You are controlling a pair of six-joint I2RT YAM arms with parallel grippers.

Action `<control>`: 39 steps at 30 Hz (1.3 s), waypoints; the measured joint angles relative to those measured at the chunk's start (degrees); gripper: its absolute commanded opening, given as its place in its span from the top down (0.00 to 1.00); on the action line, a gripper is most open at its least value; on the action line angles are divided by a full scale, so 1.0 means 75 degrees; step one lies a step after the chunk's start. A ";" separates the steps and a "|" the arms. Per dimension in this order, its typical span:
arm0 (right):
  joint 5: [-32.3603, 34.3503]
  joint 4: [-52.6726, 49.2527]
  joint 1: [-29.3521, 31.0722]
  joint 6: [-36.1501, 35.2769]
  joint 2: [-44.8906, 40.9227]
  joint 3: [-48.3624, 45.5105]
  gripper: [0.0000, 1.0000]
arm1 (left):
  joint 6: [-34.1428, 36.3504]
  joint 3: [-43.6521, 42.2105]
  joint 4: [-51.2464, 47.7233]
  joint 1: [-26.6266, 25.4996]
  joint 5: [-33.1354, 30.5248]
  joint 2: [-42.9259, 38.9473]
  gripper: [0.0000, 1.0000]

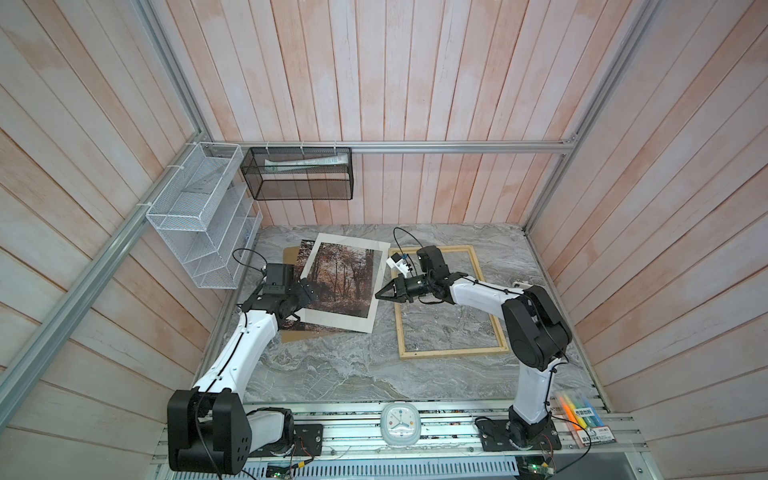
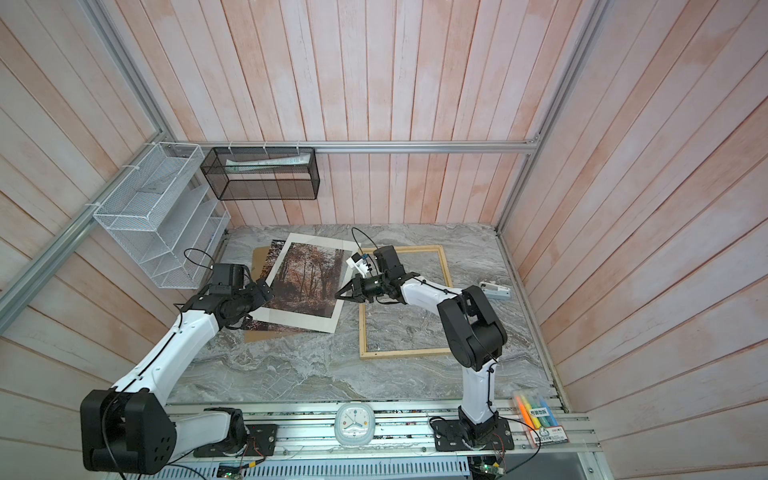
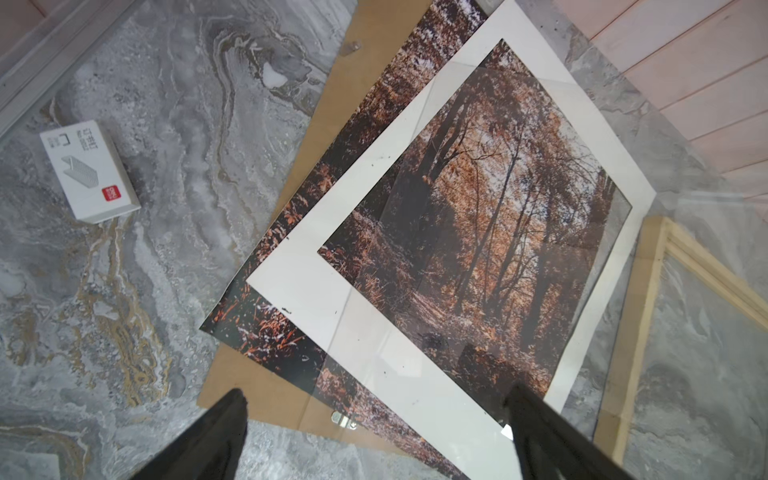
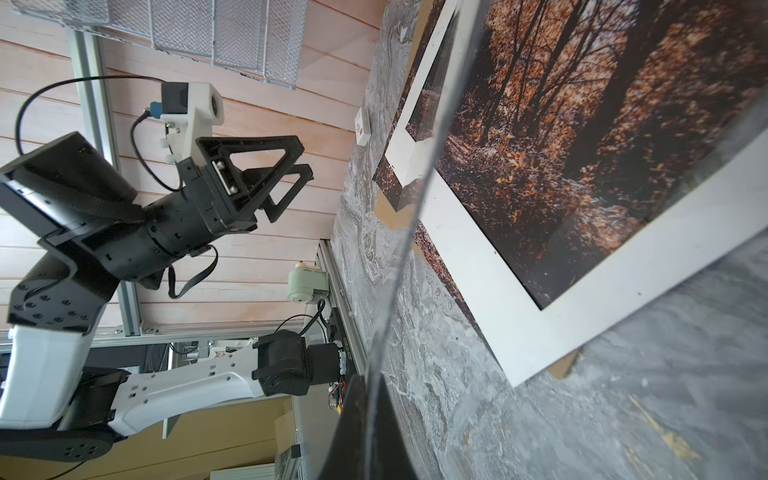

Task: Put the photo into the frame

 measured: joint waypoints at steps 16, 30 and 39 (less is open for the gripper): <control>-0.0778 -0.2055 -0.1553 -0.2148 -0.2699 -0.1160 1.00 | 0.0181 -0.0353 0.1883 -0.0597 0.2192 0.0664 0.01; -0.1329 -0.2381 -0.2454 -0.2736 -0.3442 -0.1588 1.00 | -0.0015 -0.1035 0.4022 -0.0685 0.4430 0.1402 0.01; -0.1609 -0.2203 -0.2567 -0.2652 -0.3555 -0.1891 1.00 | -0.0067 -0.1195 0.4884 -0.0699 0.5438 0.1623 0.02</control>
